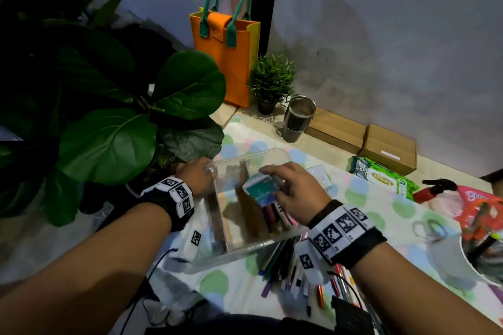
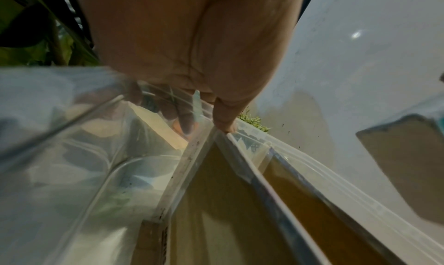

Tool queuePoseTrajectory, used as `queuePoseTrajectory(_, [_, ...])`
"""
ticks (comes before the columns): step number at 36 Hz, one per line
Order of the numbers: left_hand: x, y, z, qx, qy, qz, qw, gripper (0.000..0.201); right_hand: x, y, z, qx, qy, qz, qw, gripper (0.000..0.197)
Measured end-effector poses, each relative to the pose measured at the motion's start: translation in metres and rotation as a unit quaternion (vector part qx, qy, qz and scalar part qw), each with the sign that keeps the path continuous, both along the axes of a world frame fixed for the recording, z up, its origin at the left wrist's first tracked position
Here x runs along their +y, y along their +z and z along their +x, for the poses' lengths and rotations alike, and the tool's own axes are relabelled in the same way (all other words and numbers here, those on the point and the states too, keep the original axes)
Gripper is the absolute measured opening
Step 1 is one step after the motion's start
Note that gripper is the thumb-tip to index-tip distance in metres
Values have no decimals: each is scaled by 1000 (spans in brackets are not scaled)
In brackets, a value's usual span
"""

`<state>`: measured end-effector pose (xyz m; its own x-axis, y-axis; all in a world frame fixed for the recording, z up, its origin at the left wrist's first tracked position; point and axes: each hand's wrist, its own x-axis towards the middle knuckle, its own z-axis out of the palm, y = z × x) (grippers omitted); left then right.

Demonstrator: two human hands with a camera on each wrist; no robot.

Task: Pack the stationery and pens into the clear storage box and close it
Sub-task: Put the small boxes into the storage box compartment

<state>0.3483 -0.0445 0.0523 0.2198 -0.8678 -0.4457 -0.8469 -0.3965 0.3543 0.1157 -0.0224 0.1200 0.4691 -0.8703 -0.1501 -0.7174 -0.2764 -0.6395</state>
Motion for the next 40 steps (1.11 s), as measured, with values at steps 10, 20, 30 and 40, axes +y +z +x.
queuePoseTrajectory(10, [1, -1, -1, -3, -3, -9, 1000, 38, 26, -33, 44, 158, 175, 27, 971, 52])
queuePoseTrajectory(20, [3, 4, -4, 2, 3, -20, 1000, 39, 22, -46, 79, 264, 199, 113, 937, 29])
queuePoseTrajectory(30, [3, 4, -2, 7, 9, -17, 1000, 39, 17, -56, 82, 272, 221, 130, 928, 30])
queuePoseTrajectory(40, [1, -2, 0, -3, 17, -5, 1000, 39, 17, -46, 78, 279, 217, 136, 925, 36])
